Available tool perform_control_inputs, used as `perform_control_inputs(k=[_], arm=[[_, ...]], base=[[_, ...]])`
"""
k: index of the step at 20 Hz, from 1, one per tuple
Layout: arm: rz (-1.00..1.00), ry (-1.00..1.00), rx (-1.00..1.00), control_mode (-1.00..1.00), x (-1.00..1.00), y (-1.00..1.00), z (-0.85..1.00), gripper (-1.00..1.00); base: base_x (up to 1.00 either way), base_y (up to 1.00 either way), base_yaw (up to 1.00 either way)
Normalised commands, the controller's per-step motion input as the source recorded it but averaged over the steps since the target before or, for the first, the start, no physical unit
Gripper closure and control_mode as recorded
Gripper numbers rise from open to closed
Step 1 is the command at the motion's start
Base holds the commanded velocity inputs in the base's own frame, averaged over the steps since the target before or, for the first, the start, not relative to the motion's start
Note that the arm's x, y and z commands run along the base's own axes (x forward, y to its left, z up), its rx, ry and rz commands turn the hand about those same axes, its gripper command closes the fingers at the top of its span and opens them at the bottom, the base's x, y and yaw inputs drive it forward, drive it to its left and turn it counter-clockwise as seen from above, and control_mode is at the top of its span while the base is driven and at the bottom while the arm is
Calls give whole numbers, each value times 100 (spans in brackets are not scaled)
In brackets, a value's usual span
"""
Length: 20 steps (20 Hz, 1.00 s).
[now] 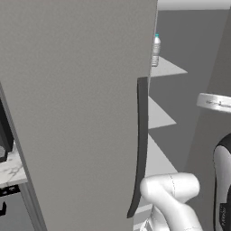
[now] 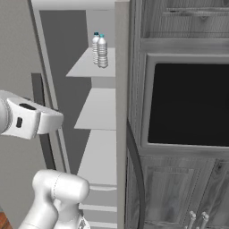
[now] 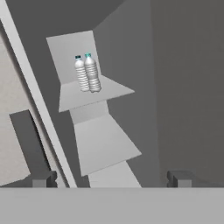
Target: Take the bottled waters from the counter and place them in the freezer to freeze. Close the freezer door after placing the bottles.
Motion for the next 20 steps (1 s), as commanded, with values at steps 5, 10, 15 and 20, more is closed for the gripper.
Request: perform_control_inputs(k=[5, 10, 15, 20], arm=[[0, 18, -2, -100, -16, 23, 0, -100], [0, 27, 0, -100, 0, 0, -5, -100], [0, 29, 2, -100, 0, 0, -35, -100], [0, 16, 0, -100, 0, 0, -55, -100]], base=[[0, 0, 0], [0, 0, 0], [0, 0, 0], [0, 0, 0]])
